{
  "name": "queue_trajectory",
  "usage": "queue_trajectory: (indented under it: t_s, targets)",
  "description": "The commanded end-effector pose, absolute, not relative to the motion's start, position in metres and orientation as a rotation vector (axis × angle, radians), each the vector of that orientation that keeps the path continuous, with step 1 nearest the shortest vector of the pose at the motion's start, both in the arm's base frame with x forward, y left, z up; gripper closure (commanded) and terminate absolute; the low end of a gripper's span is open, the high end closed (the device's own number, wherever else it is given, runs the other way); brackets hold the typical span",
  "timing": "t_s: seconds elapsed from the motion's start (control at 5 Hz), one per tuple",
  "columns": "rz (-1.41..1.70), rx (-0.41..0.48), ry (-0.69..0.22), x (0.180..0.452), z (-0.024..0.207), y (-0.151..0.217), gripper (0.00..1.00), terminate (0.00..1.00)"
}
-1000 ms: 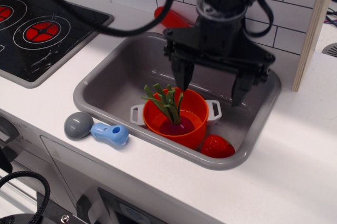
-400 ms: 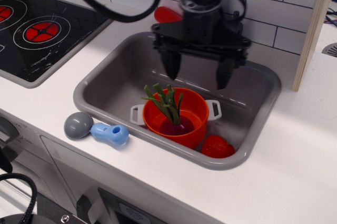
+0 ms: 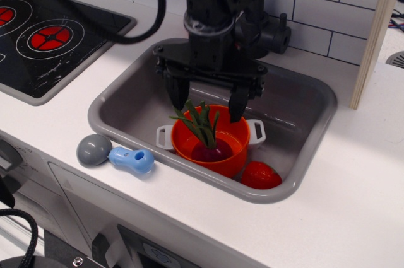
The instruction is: Take beet from pot sink
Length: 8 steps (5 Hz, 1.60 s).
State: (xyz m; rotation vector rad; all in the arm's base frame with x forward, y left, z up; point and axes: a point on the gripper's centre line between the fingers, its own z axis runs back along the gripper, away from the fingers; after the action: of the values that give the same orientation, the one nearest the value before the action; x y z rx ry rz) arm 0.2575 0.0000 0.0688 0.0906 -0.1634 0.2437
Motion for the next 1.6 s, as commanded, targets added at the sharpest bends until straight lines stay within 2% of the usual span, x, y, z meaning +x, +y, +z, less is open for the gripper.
queue_trajectory:
  t_s: [0.0, 0.2, 0.6, 0.8, 1.2, 1.4]
  targets:
    - [0.286, 0.150, -0.209, 0.269, 0.056, 0.007, 0.00, 0.00]
    - [0.298, 0.162, -0.198, 0.271, 0.049, 0.006, 1.00, 0.00]
    - [0.351, 0.164, -0.190, 0.271, 0.059, 0.009, 1.00, 0.00]
    - [0.394, 0.141, -0.222, 0.275, 0.079, 0.009, 1.00, 0.00]
    - [0.505, 0.028, -0.275, 0.283, 0.133, 0.013, 1.00, 0.00]
    - [0.589, 0.019, -0.289, 0.296, 0.144, 0.026, 1.00, 0.00]
